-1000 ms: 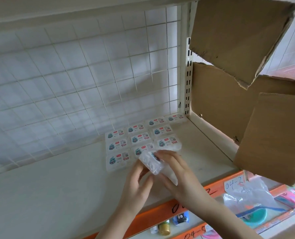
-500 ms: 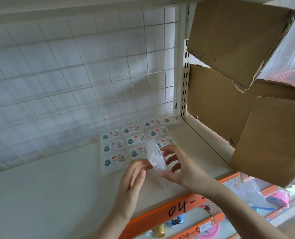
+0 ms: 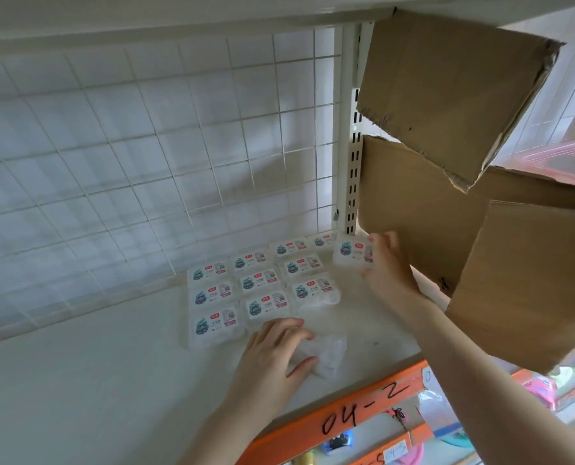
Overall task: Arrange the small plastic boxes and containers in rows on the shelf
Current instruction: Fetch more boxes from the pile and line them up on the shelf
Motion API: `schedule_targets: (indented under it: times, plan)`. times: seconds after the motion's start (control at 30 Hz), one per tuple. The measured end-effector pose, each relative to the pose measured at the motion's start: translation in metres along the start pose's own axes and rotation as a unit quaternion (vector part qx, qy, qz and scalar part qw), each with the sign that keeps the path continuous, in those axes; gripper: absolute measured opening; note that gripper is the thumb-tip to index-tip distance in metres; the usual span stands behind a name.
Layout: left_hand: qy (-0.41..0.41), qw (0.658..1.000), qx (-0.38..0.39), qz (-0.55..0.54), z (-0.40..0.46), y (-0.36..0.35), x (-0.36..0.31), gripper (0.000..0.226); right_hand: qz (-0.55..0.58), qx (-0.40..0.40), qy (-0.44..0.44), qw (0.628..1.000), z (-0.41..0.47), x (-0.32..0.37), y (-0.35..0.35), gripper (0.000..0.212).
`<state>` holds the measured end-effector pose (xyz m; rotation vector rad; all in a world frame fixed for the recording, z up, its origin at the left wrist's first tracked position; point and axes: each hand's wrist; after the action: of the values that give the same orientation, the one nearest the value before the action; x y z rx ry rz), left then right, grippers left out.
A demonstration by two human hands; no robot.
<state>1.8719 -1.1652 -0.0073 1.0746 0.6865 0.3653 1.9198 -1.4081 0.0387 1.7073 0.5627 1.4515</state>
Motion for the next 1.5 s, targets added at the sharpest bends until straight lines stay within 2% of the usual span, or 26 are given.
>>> schedule_targets:
  times: [0.2,0.33,0.6,0.73,0.87,1.0,1.07,1.17,1.27,1.4,1.5]
  plan:
    - [-0.003,1.000,0.012,0.009,-0.002,-0.002,0.002,0.032,-0.063,0.062,0.012,0.996,0.020,-0.007,-0.009,0.047]
    - [0.009,1.000,0.022,0.005,-0.004,-0.002,0.002,0.033,-0.028,0.095,0.024,0.995,0.019,-0.001,-0.009,0.047]
    - [0.026,0.998,0.049,0.030,0.002,0.005,-0.003,0.037,0.015,0.098,0.021,0.995,0.018,-0.003,-0.012,0.044]
    - [0.050,0.992,0.110,0.024,0.004,0.010,-0.008,0.044,0.016,0.086,0.043,0.995,0.015,-0.003,-0.012,0.045]
    - [0.054,0.992,0.113,0.016,0.004,0.014,-0.012,0.042,0.024,0.079,0.042,0.996,0.013,-0.005,-0.013,0.042]
    - [0.065,0.988,0.138,0.015,0.004,0.013,-0.013,0.053,-0.020,0.016,0.049,0.998,0.002,-0.001,-0.013,0.040]
    - [0.066,0.987,0.148,0.016,0.004,0.012,-0.012,0.059,-0.022,-0.024,0.083,0.996,-0.014,0.003,-0.016,0.036]
    - [0.076,0.989,0.123,0.015,0.002,0.009,-0.012,0.061,0.025,-0.062,0.196,0.978,-0.055,0.002,-0.033,0.022]
    - [0.084,0.995,0.055,0.009,-0.003,0.001,-0.014,0.057,0.088,-0.028,0.269,0.959,-0.093,-0.003,-0.046,0.022]
    - [0.134,0.986,0.003,-0.095,-0.007,-0.003,-0.013,0.062,0.131,0.036,0.265,0.955,-0.103,-0.001,-0.045,0.022]
    - [0.144,0.974,-0.015,-0.173,-0.007,-0.001,-0.010,0.056,0.113,0.080,0.259,0.956,-0.104,0.003,-0.042,0.046]
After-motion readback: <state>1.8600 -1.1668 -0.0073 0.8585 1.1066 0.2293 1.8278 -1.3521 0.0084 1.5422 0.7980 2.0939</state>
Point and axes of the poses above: each hand's wrist, its own z-axis towards the middle knuckle, its own y-axis out of the back of the hand, x = y × z, and after that the axes turned 12 degrees about x, right-handed
